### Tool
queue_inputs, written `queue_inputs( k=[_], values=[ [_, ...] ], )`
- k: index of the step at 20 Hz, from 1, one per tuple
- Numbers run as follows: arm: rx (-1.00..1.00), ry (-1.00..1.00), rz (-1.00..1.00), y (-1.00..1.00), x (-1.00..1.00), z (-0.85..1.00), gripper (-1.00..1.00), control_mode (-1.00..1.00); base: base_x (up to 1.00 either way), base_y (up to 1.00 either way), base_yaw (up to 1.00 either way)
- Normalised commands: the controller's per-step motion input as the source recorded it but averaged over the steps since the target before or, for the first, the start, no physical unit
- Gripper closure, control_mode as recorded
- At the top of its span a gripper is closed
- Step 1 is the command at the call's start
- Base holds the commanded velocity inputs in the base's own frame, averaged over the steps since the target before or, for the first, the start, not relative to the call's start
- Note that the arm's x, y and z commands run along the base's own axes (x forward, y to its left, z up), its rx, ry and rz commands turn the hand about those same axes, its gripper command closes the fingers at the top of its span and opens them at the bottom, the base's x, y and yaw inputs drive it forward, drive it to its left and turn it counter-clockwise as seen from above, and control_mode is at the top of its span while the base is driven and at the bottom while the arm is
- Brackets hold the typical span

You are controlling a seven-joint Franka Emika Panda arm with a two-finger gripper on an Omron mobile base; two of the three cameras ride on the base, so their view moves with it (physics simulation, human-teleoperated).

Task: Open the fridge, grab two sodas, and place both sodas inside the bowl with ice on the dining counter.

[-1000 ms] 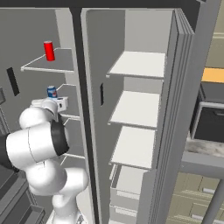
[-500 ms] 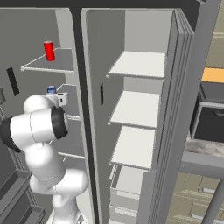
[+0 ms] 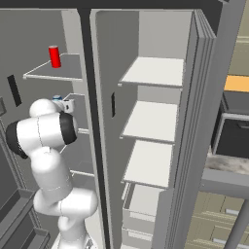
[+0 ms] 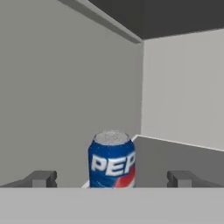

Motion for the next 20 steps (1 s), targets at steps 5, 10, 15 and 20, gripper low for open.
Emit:
queue_inputs(
  k=[5,10,15,20],
  values=[
    [0.0,0.01,0.0,0.22,0.24,-0.17,-1.0,-1.0,0.0,0.0,0.0],
    [0.0,0.0,0.02,0.08,0.15,-0.16,-1.0,-1.0,0.0,0.0,0.0],
    [0.0,0.0,0.02,0.0,0.12,-0.08,-1.0,-1.0,0.0,0.0,0.0],
    [0.0,0.0,0.01,0.0,0.14,-0.01,-1.0,-1.0,0.0,0.0,0.0]
  ],
)
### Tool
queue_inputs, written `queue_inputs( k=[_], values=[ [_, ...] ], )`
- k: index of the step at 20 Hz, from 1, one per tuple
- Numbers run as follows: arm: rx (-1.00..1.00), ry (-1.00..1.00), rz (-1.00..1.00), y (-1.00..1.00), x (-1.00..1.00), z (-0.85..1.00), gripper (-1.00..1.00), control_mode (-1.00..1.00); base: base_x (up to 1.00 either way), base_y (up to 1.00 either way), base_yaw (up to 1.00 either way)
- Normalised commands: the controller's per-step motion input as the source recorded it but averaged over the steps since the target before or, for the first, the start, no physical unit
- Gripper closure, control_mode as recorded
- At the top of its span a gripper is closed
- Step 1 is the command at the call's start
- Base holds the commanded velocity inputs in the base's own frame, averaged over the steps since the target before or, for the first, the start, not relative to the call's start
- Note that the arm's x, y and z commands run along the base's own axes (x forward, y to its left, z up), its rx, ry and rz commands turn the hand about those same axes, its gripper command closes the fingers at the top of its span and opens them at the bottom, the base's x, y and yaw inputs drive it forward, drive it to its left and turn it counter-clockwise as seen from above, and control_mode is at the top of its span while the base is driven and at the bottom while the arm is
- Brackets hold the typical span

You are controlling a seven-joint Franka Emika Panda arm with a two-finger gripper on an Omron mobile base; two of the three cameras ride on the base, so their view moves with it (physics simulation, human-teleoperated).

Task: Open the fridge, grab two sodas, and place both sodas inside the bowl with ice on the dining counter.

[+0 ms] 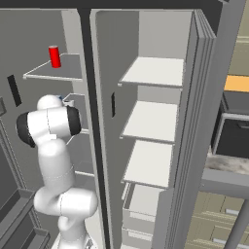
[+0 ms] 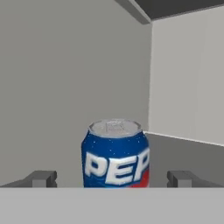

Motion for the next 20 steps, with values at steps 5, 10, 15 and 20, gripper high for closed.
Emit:
queue_inputs(
  k=[5,10,15,20],
  values=[
    [0.0,0.0,0.01,0.0,0.21,0.0,-1.0,-1.0,0.0,0.0,0.0],
    [0.0,0.0,0.01,0.05,0.19,-0.12,1.0,-1.0,0.0,0.0,0.0],
    [0.0,0.0,0.03,0.11,0.07,-0.16,1.0,-1.0,0.0,0.0,0.0],
    [0.0,0.02,0.01,0.05,0.01,-0.06,1.0,-1.0,0.0,0.0,0.0]
  ],
)
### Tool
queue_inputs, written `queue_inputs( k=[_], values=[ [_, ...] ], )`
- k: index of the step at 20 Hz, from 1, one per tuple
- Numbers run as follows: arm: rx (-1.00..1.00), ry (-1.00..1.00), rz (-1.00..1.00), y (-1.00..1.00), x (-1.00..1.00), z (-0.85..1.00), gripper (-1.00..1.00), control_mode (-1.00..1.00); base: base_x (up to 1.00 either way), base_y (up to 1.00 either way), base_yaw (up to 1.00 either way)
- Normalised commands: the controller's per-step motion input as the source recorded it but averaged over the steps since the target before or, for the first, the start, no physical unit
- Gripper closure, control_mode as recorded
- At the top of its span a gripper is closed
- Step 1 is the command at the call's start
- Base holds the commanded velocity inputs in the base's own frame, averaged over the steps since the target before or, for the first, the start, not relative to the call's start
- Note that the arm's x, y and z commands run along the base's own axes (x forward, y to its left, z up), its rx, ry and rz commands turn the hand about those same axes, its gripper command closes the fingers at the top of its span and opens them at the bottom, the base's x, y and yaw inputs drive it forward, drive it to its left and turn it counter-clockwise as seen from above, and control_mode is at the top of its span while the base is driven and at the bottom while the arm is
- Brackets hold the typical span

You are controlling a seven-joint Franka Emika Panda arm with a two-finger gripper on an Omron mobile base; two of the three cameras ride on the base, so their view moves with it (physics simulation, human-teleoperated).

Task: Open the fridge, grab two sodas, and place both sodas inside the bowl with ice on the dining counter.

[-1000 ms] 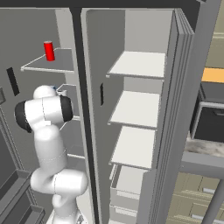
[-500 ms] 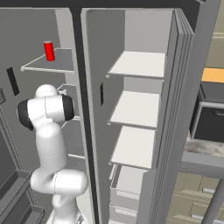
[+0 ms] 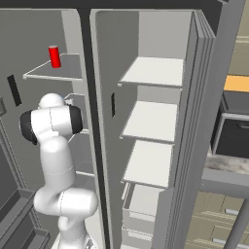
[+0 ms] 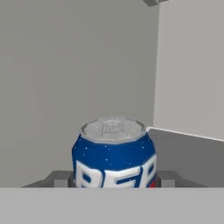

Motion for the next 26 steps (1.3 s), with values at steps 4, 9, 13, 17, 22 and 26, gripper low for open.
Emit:
queue_inputs(
  k=[4,9,13,17,22,26],
  values=[
    [0.0,0.0,0.02,0.0,-0.01,-0.11,1.0,-1.0,0.0,0.0,0.0],
    [0.0,-0.13,0.01,-0.25,-0.55,-0.08,1.0,-1.0,0.0,0.0,0.0],
    [0.0,-0.09,0.0,-0.27,-0.38,0.6,1.0,-1.0,0.0,0.0,0.0],
    [0.0,0.05,0.0,-0.29,-0.23,0.78,1.0,-1.0,0.0,0.0,0.0],
    [0.0,0.09,0.0,-0.25,-0.7,0.21,1.0,-1.0,0.0,0.0,0.0],
    [0.0,0.1,0.0,-0.41,-0.77,0.64,1.0,-1.0,0.0,0.0,0.0]
  ],
)
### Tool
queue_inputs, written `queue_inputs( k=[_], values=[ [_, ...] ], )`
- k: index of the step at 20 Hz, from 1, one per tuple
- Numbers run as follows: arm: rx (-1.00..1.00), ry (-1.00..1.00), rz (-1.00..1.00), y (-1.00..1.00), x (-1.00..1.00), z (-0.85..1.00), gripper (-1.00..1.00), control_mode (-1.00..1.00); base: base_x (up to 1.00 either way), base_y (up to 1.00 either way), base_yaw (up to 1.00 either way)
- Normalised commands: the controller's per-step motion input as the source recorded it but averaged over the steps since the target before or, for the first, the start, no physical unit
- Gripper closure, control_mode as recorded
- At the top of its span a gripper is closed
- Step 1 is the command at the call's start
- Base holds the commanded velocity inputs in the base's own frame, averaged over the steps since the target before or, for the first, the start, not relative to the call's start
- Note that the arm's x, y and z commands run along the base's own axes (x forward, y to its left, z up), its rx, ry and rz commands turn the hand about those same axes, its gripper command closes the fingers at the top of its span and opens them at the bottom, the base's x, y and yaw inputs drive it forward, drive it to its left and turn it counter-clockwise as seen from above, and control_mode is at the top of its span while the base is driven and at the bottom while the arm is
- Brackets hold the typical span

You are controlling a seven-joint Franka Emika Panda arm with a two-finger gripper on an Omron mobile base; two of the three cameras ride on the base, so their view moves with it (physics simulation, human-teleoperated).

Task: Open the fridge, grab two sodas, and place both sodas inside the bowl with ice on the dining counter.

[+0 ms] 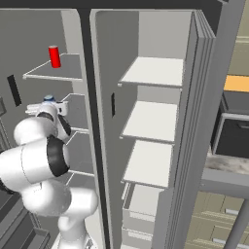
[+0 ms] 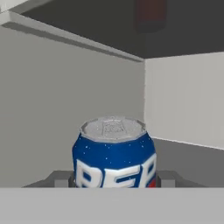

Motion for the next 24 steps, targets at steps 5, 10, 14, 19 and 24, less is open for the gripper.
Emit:
queue_inputs(
  k=[5,10,14,19,24],
  values=[
    [0.02,0.21,0.0,-0.46,-0.59,0.78,1.0,-1.0,0.0,0.0,0.0],
    [0.03,0.28,-0.01,-0.48,-0.56,0.9,1.0,-1.0,0.0,0.0,0.0],
    [0.02,0.29,-0.06,-0.48,-0.62,0.8,1.0,-1.0,0.0,0.0,0.0],
    [0.0,0.1,-0.08,-0.34,-0.92,0.09,1.0,-1.0,0.0,0.0,0.0],
    [-0.01,0.0,-0.07,-0.29,-1.0,0.25,1.0,-1.0,0.0,0.0,0.0]
  ],
)
